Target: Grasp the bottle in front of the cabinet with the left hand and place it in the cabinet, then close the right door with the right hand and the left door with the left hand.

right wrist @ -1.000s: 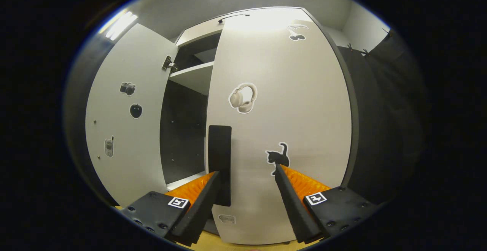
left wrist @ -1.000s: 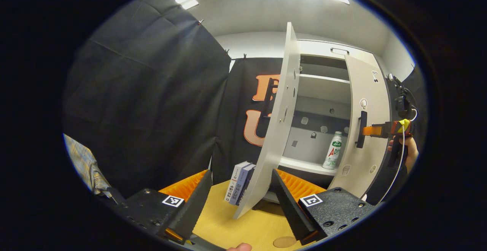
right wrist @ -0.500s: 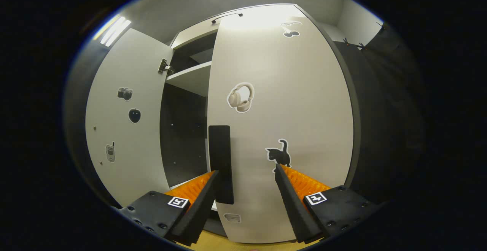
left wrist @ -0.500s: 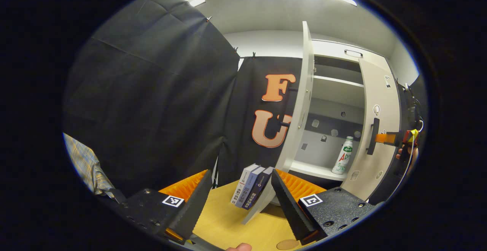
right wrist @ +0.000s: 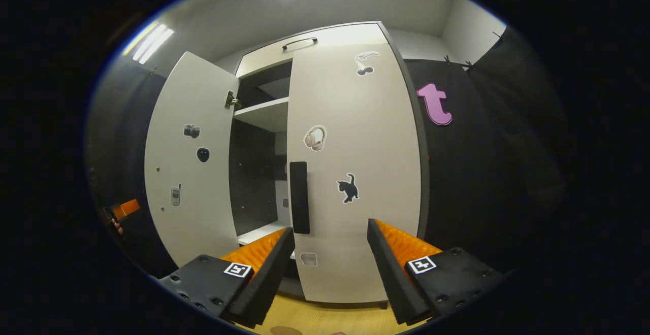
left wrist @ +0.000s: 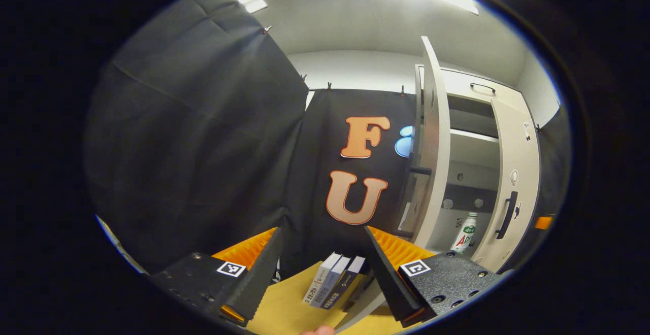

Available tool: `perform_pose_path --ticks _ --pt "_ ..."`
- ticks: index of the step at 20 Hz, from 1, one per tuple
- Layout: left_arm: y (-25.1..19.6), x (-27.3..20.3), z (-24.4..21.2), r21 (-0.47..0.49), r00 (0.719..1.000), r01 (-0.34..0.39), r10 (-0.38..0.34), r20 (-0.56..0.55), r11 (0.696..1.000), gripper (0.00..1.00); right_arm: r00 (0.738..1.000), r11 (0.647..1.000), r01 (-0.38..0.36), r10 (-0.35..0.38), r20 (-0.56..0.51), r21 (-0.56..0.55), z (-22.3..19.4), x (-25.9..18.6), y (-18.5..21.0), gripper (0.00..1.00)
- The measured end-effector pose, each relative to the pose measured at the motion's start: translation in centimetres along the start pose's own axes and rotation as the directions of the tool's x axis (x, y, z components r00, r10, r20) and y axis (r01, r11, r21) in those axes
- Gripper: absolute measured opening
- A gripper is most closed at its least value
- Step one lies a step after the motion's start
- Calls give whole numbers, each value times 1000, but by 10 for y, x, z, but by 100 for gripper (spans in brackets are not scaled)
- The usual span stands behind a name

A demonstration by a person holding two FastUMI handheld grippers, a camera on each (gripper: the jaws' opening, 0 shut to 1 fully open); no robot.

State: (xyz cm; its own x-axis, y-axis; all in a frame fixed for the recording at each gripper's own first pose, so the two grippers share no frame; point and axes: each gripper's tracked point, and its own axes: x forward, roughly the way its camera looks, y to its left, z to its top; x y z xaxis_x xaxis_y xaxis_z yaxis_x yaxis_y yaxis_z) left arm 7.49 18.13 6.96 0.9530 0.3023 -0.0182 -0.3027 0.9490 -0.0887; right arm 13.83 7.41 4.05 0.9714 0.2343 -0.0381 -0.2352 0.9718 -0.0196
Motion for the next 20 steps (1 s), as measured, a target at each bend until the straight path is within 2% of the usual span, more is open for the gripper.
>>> perform_pose_path --ticks 5,9,10,11,14,15,16,17,20 --pt "-22 36 -4 54 999 46 -45 -7 998 95 997 998 71 -71 -5 -2 -6 -39 -23 95" --pt "-23 39 0 42 999 40 -41 22 998 94 992 992 128 -128 -16 12 -14 -61 -43 95" --pt "-25 40 -1 40 999 46 -47 20 998 92 991 991 136 -135 -22 16 -15 -65 -46 95" --pt "-27 39 -1 49 998 56 -57 15 997 95 990 990 142 -142 -23 21 -15 -68 -47 95" --pt "-36 36 2 90 996 87 -89 11 992 94 988 988 154 -154 -16 27 -13 -76 -50 95" --pt "-42 34 2 91 994 103 -105 11 991 94 987 987 159 -159 -10 27 -12 -79 -51 95" --pt "-50 31 1 87 992 124 -125 7 989 89 987 986 162 -162 -5 28 -12 -81 -52 95" --pt "-58 27 -1 81 989 148 -148 2 986 93 986 986 164 -164 -2 34 -11 -82 -53 95" --pt "-83 17 -4 72 977 214 -214 -11 974 93 986 984 169 -170 -1 54 -12 -88 -55 95"
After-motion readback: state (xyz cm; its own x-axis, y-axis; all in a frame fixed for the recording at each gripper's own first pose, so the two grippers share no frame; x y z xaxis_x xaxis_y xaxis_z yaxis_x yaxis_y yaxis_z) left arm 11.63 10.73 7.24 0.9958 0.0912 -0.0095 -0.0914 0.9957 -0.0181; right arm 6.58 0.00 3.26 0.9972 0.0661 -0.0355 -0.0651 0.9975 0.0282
